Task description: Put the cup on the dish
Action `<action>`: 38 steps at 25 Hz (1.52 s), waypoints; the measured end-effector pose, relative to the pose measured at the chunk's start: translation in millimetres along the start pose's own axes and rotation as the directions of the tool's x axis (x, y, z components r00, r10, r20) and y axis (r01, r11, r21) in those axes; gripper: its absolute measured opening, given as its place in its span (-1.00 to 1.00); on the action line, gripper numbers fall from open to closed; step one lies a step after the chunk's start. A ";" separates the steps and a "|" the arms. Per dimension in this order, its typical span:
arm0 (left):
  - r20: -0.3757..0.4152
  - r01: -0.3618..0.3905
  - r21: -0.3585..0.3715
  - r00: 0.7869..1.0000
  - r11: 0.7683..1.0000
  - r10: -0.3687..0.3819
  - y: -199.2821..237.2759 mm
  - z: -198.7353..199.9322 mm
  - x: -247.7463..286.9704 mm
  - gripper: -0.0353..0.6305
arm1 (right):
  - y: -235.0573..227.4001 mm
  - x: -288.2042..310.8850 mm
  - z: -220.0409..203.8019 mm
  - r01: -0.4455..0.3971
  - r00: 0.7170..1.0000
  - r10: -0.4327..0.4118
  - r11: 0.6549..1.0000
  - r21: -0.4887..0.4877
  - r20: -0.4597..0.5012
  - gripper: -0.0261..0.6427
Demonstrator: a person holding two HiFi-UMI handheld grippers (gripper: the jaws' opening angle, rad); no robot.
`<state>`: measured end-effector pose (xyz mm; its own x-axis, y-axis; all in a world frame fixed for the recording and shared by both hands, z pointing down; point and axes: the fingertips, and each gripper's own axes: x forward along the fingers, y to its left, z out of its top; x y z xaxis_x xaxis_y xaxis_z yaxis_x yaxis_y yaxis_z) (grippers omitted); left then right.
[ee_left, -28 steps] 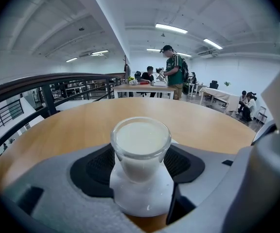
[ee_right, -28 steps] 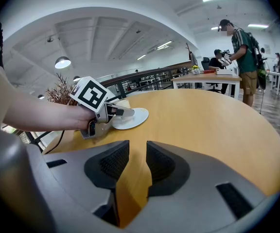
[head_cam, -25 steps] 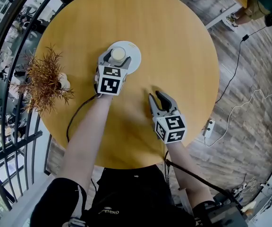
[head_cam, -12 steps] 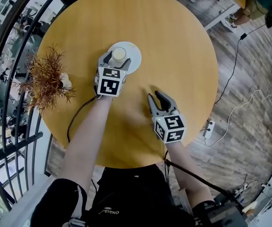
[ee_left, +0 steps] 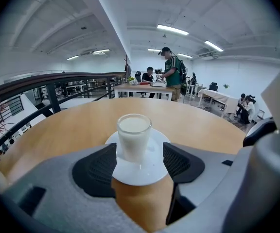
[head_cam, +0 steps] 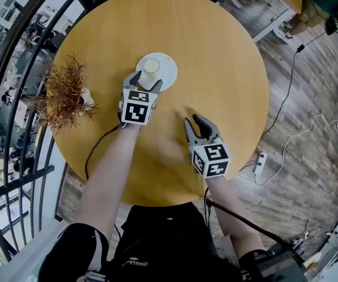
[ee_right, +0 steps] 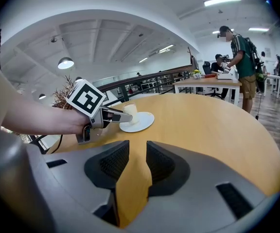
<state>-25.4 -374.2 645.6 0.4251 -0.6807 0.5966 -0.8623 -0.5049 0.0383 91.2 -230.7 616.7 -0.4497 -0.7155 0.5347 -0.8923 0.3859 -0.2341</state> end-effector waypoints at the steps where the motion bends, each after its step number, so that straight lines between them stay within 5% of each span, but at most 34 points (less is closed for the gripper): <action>1: -0.001 0.002 0.001 1.000 1.000 -0.002 -1.7 0.0 -4.8 0.01 | 1.8 -2.3 1.6 0.000 1.000 0.000 1.000 -0.005 0.001 -0.60; 21: 0.186 -0.030 0.037 0.982 0.999 0.022 -49.3 61.0 -156.3 -0.49 | 67.4 -58.7 106.8 -0.047 0.977 0.077 0.988 -0.149 0.200 -0.60; 38: 0.363 -0.036 0.108 0.932 0.993 -0.006 -83.0 132.6 -266.7 -0.76 | 140.3 -121.1 187.7 -0.087 0.924 0.186 0.953 -0.290 0.334 -0.72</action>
<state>-30.7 -221.2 377.0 0.5009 -0.8239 0.2652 -0.8422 -0.5346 -0.0703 13.2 -199.2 366.6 -0.5947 -0.7836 0.1795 -0.7998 0.5992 -0.0341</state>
